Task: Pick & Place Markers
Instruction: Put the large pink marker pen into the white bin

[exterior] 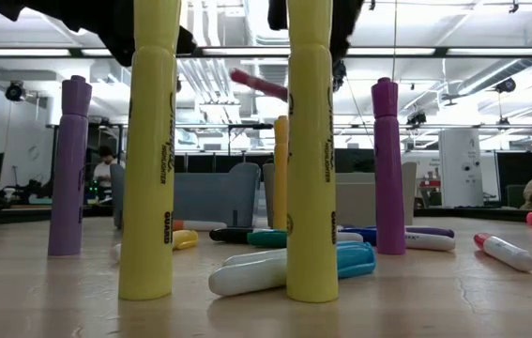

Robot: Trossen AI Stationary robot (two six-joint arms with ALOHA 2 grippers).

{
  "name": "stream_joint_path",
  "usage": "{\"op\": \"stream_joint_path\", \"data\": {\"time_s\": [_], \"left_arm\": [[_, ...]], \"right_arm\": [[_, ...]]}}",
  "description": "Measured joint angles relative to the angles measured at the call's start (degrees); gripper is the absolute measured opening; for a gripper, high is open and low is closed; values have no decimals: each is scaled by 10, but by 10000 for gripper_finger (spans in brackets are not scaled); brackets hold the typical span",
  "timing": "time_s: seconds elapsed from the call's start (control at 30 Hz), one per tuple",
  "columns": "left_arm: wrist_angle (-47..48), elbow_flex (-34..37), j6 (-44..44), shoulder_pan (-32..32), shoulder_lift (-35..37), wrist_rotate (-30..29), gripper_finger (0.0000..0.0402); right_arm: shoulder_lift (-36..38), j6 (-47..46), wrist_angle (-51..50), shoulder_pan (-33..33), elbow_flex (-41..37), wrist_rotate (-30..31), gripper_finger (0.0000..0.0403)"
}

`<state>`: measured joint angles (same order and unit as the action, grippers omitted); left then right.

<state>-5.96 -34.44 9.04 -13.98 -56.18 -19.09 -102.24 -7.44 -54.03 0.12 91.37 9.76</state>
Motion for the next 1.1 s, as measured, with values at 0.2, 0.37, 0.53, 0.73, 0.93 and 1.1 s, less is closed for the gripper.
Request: {"op": "stream_joint_path", "data": {"time_s": [0.2,0.37,0.53,0.73,0.93,1.1], "left_arm": [[14,0,4,0,0,0,83],[25,0,11,-2,3,22,83],[42,0,27,-2,14,36,83],[58,0,36,-2,26,36,83],[57,0,53,-2,29,36,83],[49,0,90,0,29,31,83]], "right_arm": [[0,-25,-51,-28,-1,-10,65],[0,-3,-56,-57,-21,-66,65],[0,1,-52,-84,-59,-70,65],[-1,29,-15,-109,-105,-91,65],[-3,54,-6,-122,-147,-101,65],[-3,51,10,-123,-177,-100,67]]}}
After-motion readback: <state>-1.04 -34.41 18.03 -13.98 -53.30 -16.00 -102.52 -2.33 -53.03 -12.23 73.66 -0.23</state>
